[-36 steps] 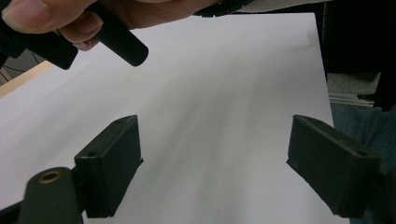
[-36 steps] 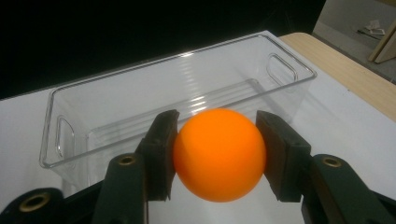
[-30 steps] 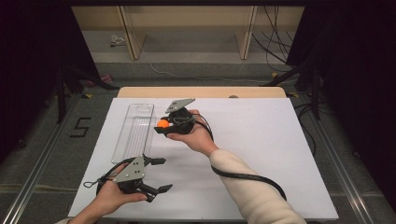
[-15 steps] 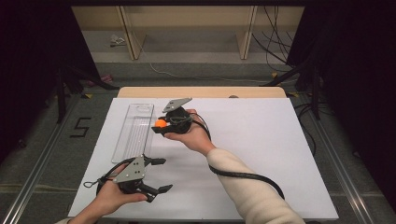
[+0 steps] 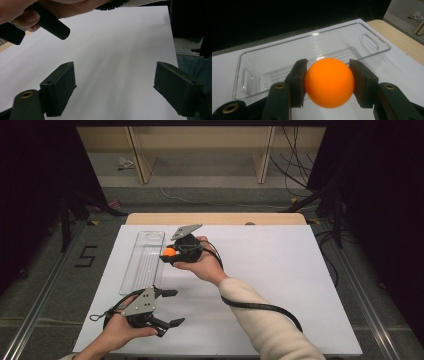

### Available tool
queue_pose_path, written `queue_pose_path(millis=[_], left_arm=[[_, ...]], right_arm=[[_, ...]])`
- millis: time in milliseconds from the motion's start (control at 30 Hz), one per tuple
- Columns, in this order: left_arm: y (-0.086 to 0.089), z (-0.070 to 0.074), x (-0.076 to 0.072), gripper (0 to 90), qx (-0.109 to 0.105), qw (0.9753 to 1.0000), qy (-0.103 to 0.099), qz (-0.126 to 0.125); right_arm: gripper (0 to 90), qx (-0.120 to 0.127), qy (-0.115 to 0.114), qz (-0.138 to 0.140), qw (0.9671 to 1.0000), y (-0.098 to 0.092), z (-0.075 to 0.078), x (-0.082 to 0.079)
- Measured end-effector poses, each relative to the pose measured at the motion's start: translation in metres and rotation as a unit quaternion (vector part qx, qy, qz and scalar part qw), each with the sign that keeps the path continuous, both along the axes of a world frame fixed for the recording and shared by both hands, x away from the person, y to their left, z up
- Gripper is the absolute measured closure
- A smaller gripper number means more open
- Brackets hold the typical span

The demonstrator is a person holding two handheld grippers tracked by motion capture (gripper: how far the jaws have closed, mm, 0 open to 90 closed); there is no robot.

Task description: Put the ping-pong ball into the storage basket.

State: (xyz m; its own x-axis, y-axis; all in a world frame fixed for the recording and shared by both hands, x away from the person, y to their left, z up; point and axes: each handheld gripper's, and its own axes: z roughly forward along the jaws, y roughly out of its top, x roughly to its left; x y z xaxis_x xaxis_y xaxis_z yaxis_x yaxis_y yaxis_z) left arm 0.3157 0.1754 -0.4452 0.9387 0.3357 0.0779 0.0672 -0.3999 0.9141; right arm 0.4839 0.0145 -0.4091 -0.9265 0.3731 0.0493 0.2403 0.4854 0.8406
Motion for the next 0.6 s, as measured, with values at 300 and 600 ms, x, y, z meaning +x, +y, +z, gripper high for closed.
queue_pose_path(millis=[300, 600], left_arm=[[0.000, 0.000, 0.000, 16.9, 0.003, 1.0000, -0.002, -0.003], [0.000, 0.000, 0.000, 16.9, 0.005, 1.0000, -0.003, -0.006]], right_arm=[[51.3, -0.001, -0.001, 0.005, 1.0000, 0.006, 0.001, 0.000], [51.3, -0.004, 0.000, 0.009, 0.9999, 0.012, 0.000, 0.002]])
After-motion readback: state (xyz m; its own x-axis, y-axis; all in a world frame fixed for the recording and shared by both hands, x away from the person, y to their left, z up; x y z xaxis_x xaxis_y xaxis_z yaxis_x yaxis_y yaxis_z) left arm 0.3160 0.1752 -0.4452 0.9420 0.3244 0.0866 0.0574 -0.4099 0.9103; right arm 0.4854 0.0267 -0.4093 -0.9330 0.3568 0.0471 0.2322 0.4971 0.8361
